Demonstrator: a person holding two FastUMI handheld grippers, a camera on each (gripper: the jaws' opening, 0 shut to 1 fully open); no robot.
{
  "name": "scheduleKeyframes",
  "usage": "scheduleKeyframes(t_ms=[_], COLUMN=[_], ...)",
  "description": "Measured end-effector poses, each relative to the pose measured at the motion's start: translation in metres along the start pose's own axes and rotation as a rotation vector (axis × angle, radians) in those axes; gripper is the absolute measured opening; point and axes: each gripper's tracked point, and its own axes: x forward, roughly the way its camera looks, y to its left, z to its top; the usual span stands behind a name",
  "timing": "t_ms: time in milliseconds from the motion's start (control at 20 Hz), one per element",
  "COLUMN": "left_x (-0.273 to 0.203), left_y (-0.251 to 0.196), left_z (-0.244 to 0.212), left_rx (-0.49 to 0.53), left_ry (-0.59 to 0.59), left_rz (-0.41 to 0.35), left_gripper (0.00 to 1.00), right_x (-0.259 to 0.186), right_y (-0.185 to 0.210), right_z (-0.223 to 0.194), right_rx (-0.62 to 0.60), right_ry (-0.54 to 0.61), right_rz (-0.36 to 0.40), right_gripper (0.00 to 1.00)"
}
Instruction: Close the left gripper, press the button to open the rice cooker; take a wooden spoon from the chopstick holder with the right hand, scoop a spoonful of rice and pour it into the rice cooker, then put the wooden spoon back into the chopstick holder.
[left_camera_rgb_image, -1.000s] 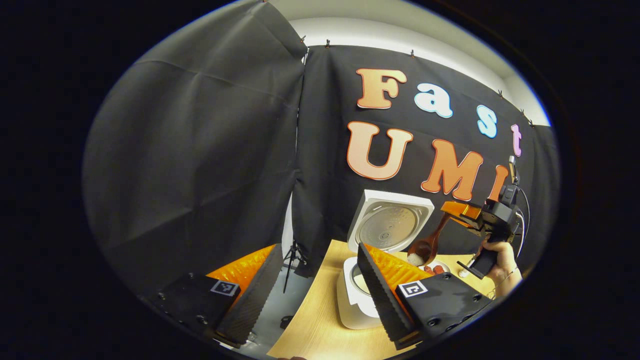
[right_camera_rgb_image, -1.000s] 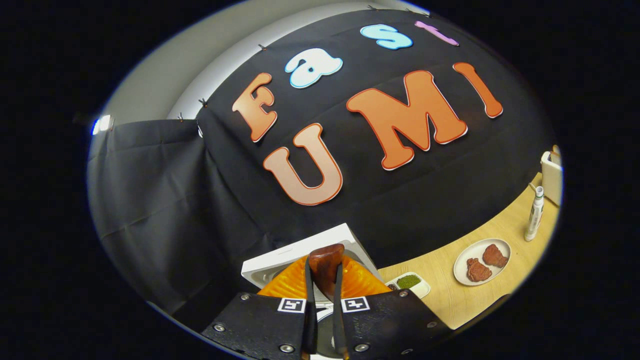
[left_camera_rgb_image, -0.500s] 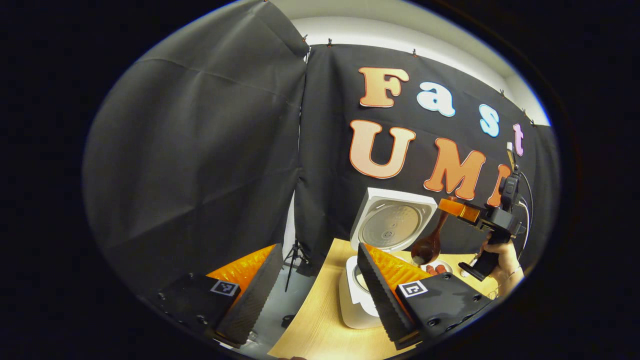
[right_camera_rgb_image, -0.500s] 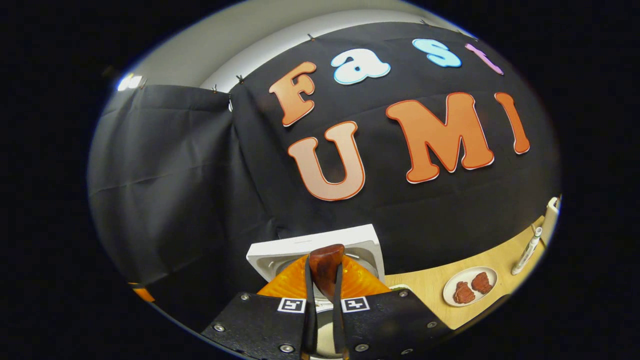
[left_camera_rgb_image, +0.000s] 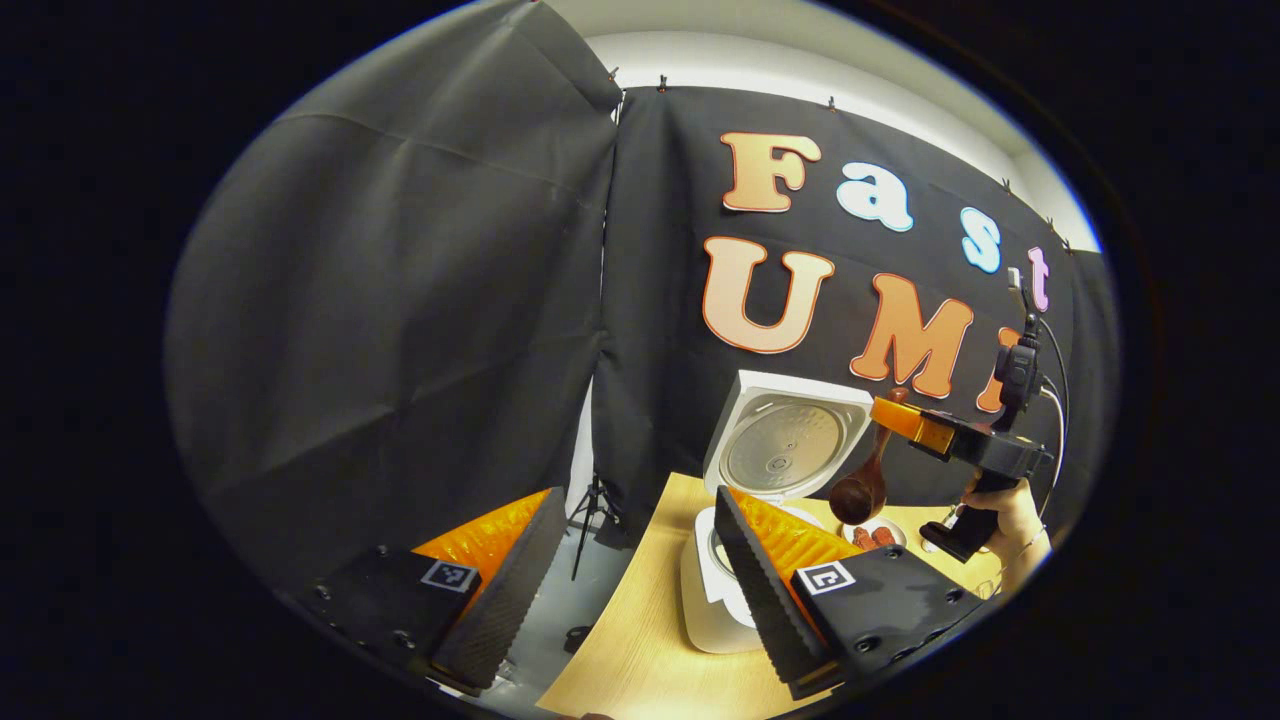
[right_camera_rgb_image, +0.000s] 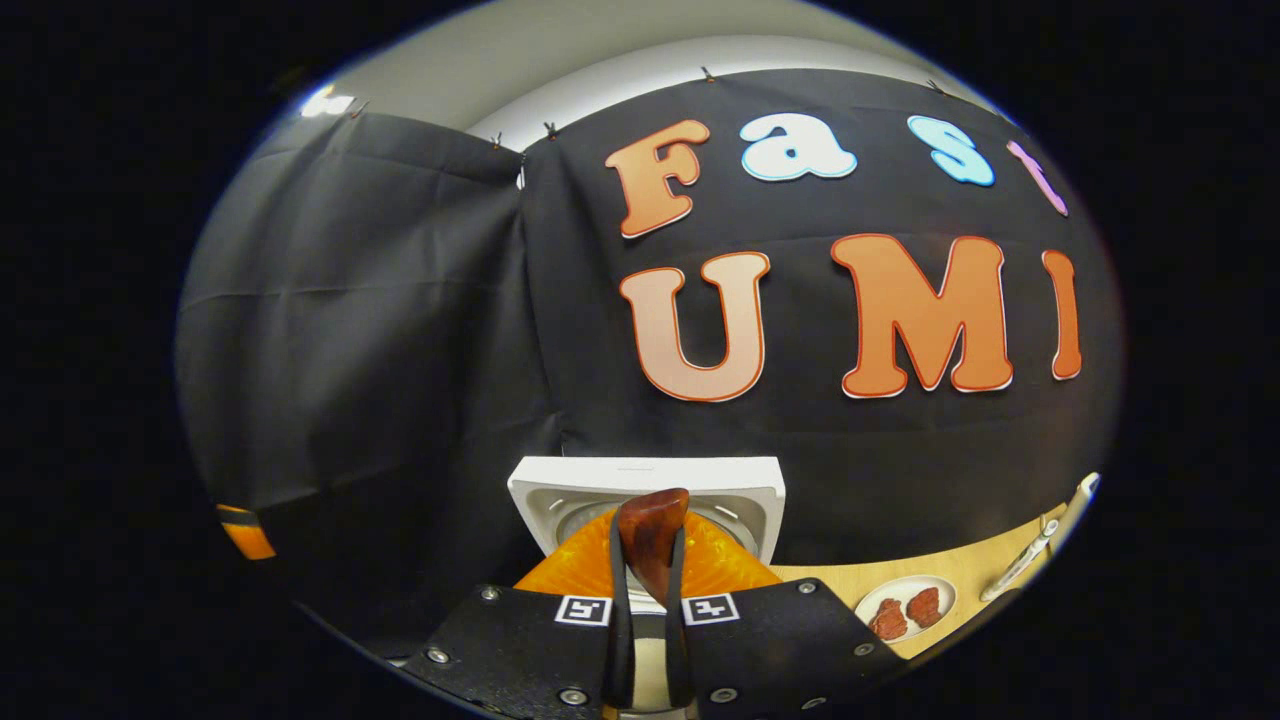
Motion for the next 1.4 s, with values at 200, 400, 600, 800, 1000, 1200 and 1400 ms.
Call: scheduleKeyframes(t_ms=[200, 400, 600, 800, 1000, 1200, 1400], left_x=[-0.006, -0.015, -0.021, -0.024, -0.027, -0.026, -0.024], left_y=[-0.008, -0.022, -0.034, -0.051, -0.067, -0.082, -0.098], left_z=[0.000, 0.002, 0.003, -0.001, 0.001, 0.004, 0.008], left_rx=[-0.006, -0.009, 0.001, -0.012, -0.009, 0.010, 0.012], left_ry=[0.000, -0.013, -0.021, -0.015, -0.020, -0.022, -0.030], left_rz=[-0.026, -0.069, -0.098, -0.143, -0.175, -0.202, -0.221], left_gripper=[1.00, 1.00, 1.00, 0.98, 1.00, 1.00, 1.00], right_x=[-0.007, -0.020, -0.045, -0.079, -0.124, -0.179, -0.236], right_y=[-0.008, -0.046, -0.094, -0.152, -0.214, -0.280, -0.340], right_z=[-0.002, 0.003, 0.013, 0.012, 0.005, 0.000, -0.013], right_rx=[0.060, 0.172, 0.310, 0.437, 0.530, 0.598, 0.616], right_ry=[0.014, 0.010, -0.013, -0.048, -0.077, -0.132, -0.158], right_rz=[-0.002, -0.077, -0.148, -0.240, -0.332, -0.442, -0.557], right_gripper=[0.12, 0.12, 0.12, 0.11, 0.12, 0.12, 0.12])
